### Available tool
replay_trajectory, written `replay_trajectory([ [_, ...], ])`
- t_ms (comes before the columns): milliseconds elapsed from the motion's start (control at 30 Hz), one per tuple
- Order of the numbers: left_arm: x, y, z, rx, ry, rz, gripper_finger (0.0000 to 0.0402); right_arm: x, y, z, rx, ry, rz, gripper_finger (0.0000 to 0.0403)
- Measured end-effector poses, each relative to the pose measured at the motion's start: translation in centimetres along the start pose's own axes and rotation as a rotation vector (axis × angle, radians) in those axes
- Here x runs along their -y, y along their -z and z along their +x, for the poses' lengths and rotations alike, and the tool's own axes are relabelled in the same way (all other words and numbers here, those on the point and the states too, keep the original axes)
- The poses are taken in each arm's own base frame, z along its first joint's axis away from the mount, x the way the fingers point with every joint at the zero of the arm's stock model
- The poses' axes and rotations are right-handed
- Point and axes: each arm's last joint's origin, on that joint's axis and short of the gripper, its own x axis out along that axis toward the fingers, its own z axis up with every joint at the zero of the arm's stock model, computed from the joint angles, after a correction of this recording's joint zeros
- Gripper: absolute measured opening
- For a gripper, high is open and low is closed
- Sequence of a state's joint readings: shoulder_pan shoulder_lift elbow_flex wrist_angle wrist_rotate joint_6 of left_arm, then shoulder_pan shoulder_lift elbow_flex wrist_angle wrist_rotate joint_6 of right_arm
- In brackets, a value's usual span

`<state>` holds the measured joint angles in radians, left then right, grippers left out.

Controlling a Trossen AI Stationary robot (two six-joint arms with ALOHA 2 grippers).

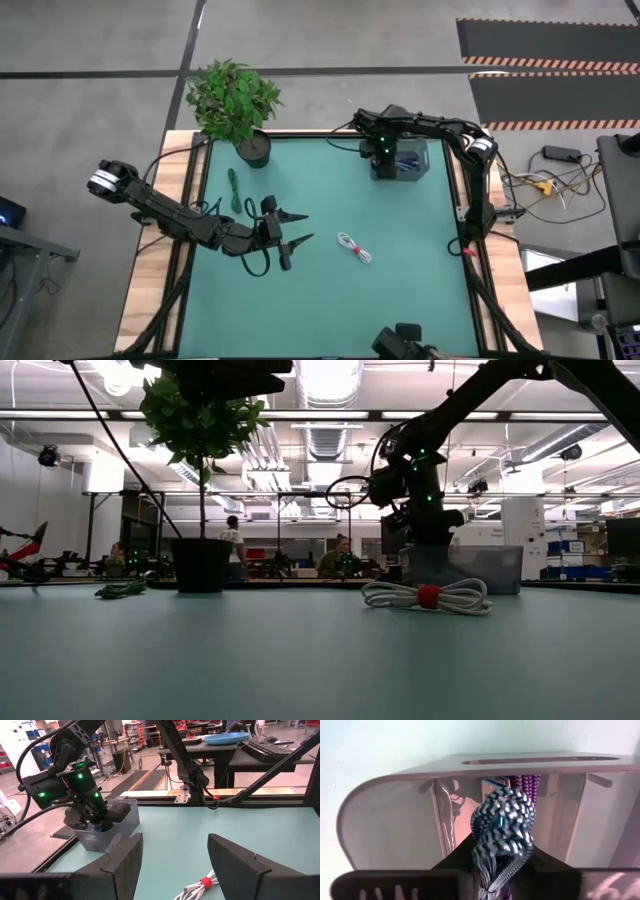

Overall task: Pick and place USB-C Cables
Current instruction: Put the blue charger cable into the bin, then put the green charger cable into the bin

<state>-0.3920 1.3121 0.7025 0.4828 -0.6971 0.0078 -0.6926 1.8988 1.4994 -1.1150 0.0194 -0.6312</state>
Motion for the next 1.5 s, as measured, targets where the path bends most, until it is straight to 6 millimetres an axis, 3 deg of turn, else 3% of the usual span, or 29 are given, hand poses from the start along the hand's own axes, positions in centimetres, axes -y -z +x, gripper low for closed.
replay_trajectory([
  [267, 0.0, -0.1, 0.0, 0.004, 0.000, -0.004, 0.0208, 0.3, 0.0, -0.4, 0.005, 0.012, 0.001, 0.0088],
  [567, 0.0, -0.1, -0.1, 0.004, 0.002, -0.048, 0.0208, 0.7, -0.4, -2.4, 0.036, 0.034, 0.037, 0.0109],
  [933, -0.1, 0.8, -0.1, -0.083, -0.009, -0.161, 0.0208, 0.3, -0.1, -8.1, 0.050, -0.010, 0.161, 0.0100],
  [1200, -1.1, 3.8, -0.8, -0.342, -0.161, -0.399, 0.0208, -3.8, 0.9, -12.5, 0.252, -0.106, 0.194, 0.0091],
  [1500, -4.8, 7.0, -1.5, -0.588, -0.505, -0.587, 0.0208, -10.6, 1.6, -17.8, 0.460, -0.046, 0.072, 0.0091],
])
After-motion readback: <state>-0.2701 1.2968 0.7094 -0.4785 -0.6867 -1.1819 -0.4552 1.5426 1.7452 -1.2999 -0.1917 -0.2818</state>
